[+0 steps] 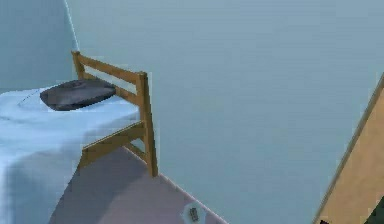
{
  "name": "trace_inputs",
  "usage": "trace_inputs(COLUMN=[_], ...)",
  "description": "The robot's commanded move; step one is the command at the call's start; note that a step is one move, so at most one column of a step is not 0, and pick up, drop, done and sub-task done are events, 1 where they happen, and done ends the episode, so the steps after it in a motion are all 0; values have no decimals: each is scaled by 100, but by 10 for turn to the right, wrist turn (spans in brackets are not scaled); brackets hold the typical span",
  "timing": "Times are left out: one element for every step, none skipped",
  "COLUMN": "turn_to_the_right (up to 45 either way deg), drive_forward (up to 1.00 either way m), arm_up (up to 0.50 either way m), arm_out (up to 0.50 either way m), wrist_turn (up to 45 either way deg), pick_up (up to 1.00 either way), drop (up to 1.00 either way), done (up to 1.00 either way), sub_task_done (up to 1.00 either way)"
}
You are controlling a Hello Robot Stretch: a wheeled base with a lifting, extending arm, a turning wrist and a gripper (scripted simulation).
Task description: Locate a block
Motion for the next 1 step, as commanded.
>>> trace_inputs(turn_to_the_right=[0], drive_forward=[0], arm_up=[0], arm_out=[0], wrist_turn=[0], pick_up=[0], drop=[0], done=[100], sub_task_done=[0])
